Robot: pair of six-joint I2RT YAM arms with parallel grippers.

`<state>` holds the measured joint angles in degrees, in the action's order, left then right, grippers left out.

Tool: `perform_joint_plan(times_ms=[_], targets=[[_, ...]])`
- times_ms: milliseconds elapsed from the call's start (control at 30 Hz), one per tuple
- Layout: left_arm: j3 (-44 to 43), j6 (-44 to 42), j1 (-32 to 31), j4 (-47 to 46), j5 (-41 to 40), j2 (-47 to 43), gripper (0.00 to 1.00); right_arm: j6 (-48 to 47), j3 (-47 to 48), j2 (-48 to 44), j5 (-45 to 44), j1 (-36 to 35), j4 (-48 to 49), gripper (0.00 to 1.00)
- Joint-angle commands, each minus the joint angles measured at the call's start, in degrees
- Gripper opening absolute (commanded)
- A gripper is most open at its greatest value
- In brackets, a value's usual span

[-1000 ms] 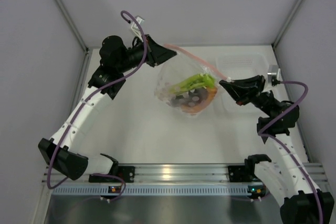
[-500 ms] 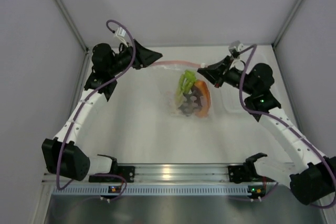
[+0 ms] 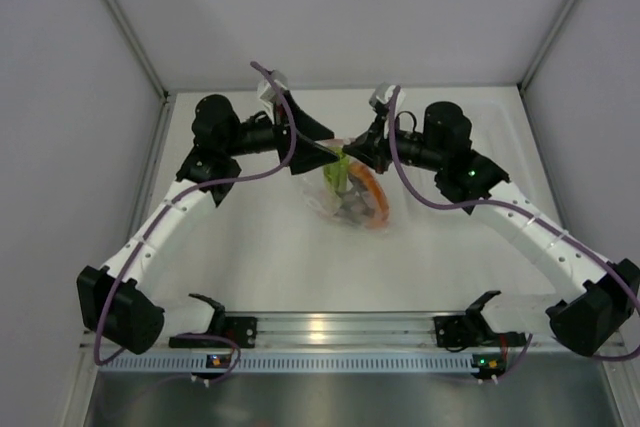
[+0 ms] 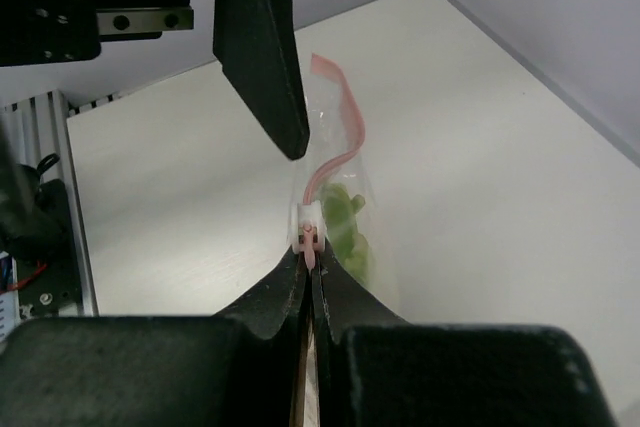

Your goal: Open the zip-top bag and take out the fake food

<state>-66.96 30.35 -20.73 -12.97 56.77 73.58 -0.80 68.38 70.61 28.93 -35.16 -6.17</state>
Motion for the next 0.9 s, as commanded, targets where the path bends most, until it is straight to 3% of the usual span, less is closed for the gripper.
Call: perform_joint_plan(times_ms=[0,267,533,867], targets=[[-4.5,-12.9,-3.3,-5.3,7.1,-2.6,0.82,-6.4,3.0,-0.4,-0.6,-2.8,-6.3,0.00],[-12.0,-11.6,-3.8,-5.3,15.8,5.9,0.66,-8.2,-1.4,-3.9,1.7,-3.0,-3.2,0.00],[-11.8,-14.6,-5.9,-5.3,17.4,7.2,0.49,-7.1,-2.4,-4.8,3.6,-2.9,-1.7,0.00],[-9.8,-15.1,-6.0,-5.3,17.0,8.5,0.40,-5.6,-4.5,-6.5,3.7,-3.0,1.1,0.00]])
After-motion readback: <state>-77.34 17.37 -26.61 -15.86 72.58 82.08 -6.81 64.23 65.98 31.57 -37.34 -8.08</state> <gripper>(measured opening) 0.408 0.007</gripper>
